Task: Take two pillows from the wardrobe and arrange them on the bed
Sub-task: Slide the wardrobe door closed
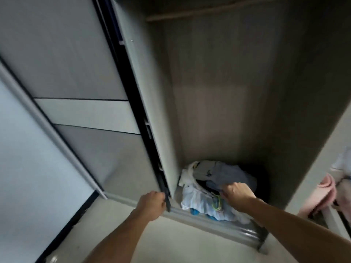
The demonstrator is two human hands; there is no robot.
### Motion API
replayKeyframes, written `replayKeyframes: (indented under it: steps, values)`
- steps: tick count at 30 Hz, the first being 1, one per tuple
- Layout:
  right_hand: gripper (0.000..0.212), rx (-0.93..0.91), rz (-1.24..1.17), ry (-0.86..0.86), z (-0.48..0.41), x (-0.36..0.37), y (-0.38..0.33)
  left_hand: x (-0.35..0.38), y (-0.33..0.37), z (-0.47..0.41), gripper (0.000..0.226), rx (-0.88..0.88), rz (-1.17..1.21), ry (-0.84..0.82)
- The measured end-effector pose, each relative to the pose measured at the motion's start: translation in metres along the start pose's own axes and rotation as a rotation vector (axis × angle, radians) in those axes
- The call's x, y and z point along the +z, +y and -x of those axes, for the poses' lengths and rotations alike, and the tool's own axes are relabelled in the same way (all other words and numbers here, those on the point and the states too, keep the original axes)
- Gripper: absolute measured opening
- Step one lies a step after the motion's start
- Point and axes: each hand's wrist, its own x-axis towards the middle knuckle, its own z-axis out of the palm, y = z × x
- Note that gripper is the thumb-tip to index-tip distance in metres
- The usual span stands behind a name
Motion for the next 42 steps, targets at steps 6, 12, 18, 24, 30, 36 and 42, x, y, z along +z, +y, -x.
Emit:
replayKeyframes:
  steps: [6, 12, 18, 24, 30, 36, 42]
  values:
    - [0.025, -0.259, 0.059, 0.098, -0.116, -0.034, -0.107, -0.038, -0.113, 0.011, 0.026, -0.164, 0.052, 0.093]
    - [0.027, -0.386, 0.113, 0.174, -0.232, -0.044, -0.183, -0.086, -0.197, -0.033, 0.028, -0.201, 0.044, 0.223]
    - [0.016, -0.589, 0.202, 0.434, -0.337, -0.058, -0.227, -0.153, -0.260, -0.128, 0.023, -0.108, -0.035, 0.366]
    - [0.027, -0.717, 0.151, 0.617, -0.423, -0.085, -0.269, -0.223, -0.324, -0.199, 0.027, -0.053, -0.111, 0.676]
    - [0.040, -0.644, 0.121, 0.798, -0.469, -0.119, -0.300, -0.272, -0.381, -0.253, 0.050, 0.059, -0.192, 0.931]
    - [0.053, -0.398, 0.213, 0.970, -0.474, -0.127, -0.306, -0.290, -0.426, -0.312, 0.061, 0.231, -0.262, 1.058]
    - [0.066, 0.086, 0.234, 1.297, -0.485, -0.168, -0.325, -0.280, -0.462, -0.358, 0.062, 0.567, -0.212, 1.226]
